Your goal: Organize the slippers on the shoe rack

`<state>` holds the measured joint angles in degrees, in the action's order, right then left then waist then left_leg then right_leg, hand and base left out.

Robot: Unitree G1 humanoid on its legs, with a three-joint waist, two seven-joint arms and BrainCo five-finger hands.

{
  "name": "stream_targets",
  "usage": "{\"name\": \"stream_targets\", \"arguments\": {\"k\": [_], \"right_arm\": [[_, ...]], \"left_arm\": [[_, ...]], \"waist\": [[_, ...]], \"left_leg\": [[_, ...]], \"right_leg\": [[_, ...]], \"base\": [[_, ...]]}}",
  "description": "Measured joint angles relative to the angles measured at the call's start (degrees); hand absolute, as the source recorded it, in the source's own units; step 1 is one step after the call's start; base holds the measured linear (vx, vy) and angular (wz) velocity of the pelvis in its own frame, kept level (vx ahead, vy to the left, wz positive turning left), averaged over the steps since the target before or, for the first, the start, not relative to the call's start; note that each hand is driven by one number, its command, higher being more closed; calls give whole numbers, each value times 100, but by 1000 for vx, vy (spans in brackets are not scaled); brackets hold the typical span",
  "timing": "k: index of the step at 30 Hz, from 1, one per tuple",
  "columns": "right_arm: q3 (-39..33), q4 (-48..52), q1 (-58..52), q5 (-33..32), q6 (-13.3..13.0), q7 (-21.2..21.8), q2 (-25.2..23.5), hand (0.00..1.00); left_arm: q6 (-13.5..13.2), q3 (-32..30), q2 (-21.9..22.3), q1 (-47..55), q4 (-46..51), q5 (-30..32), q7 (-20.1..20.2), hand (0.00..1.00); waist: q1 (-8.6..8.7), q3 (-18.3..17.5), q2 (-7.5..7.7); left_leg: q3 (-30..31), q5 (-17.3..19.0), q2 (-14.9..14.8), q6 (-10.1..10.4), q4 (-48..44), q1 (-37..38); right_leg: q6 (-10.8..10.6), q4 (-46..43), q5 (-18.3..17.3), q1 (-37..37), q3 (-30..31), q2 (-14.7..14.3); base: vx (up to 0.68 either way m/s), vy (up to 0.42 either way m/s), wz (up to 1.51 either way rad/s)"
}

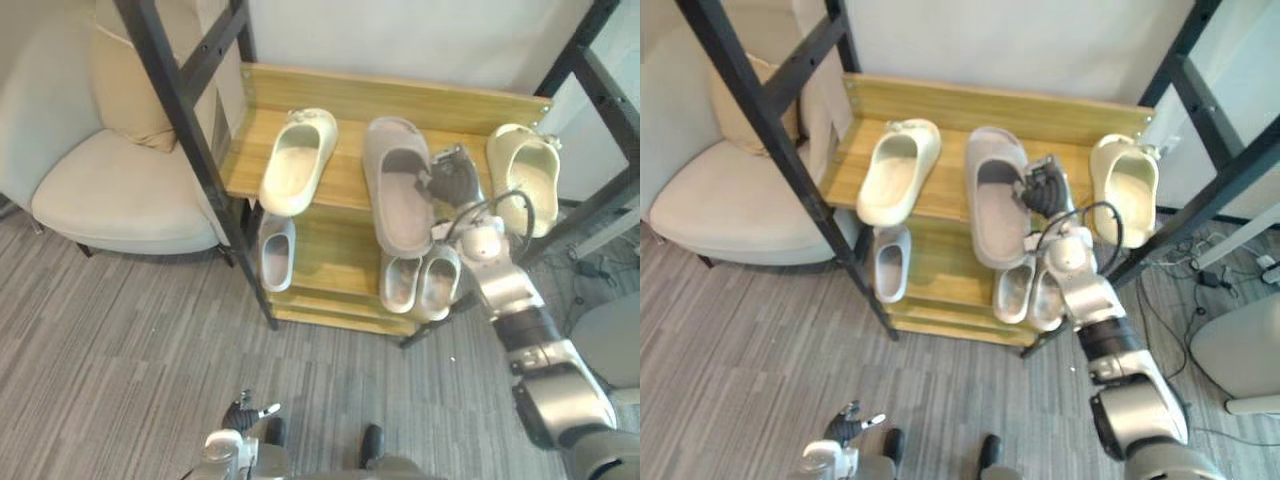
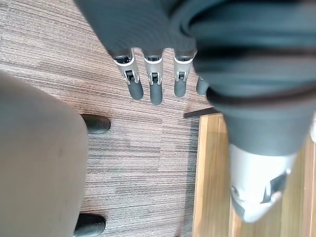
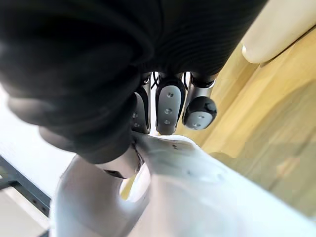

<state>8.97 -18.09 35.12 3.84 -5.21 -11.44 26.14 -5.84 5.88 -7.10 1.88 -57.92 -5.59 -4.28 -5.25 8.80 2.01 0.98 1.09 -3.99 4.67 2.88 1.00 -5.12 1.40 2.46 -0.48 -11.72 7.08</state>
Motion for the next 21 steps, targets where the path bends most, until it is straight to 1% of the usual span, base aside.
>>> {"name": "stream_targets", "arguments": {"k": [5,8,10,12,13,14,16,18,21], "right_arm": [[-314,813,-502,20,-93,-73,-181,100],[-650,1272,-798,30,-144,-98,-412,100],[-692,1584,-1017,53,-184,-105,-452,100],[-735,1932,-1310,53,-264,-104,-643,100],[-751,2002,-1381,53,-291,-102,-683,100],[-863,2238,-1627,53,-350,-95,-828,100],[-907,2504,-1909,52,-398,-90,-895,100],[-909,2747,-2152,50,-437,-83,-996,100],[-908,3129,-2641,4,-567,-6,-1288,100]], "left_arm": [[3,-41,0,42,-3,106,0,0],[8,-44,1,57,-4,114,-1,0],[9,-47,4,77,-4,161,0,0],[14,-48,6,118,-19,228,1,0],[19,-48,8,124,-22,237,0,0],[19,-50,21,127,-21,315,3,0],[20,-49,28,136,-29,331,6,0],[19,-52,63,136,-65,332,7,0],[19,-50,113,161,-134,340,10,0]], "waist": [[59,-70,2],[93,-78,2],[118,-114,1],[187,-190,-5],[193,-201,-8],[200,-208,-15],[206,-235,-18],[209,-268,-37],[218,-390,-112]], "left_leg": [[6,-1,2,1,-1,8],[18,0,1,1,-1,46],[18,0,2,1,-1,49],[15,1,1,1,-1,57],[12,1,1,2,0,67],[7,5,-1,3,2,115],[6,10,0,8,1,142],[5,10,-2,8,0,140],[-18,9,-11,8,38,163]], "right_leg": [[0,1,0,10,-3,1],[-5,4,-3,58,-10,2],[-11,4,-8,62,-9,4],[-23,5,-16,68,-5,4],[-27,5,-18,74,-3,4],[-34,11,-24,124,1,4],[-36,34,-26,165,4,4],[-36,40,-26,164,8,3],[-37,52,-29,161,30,0]], "base": [[0,0,0],[0,-1,1],[0,0,0],[0,0,0],[0,0,0],[0,0,0],[0,0,0],[-15,-3,0],[-1,-4,-3]]}}
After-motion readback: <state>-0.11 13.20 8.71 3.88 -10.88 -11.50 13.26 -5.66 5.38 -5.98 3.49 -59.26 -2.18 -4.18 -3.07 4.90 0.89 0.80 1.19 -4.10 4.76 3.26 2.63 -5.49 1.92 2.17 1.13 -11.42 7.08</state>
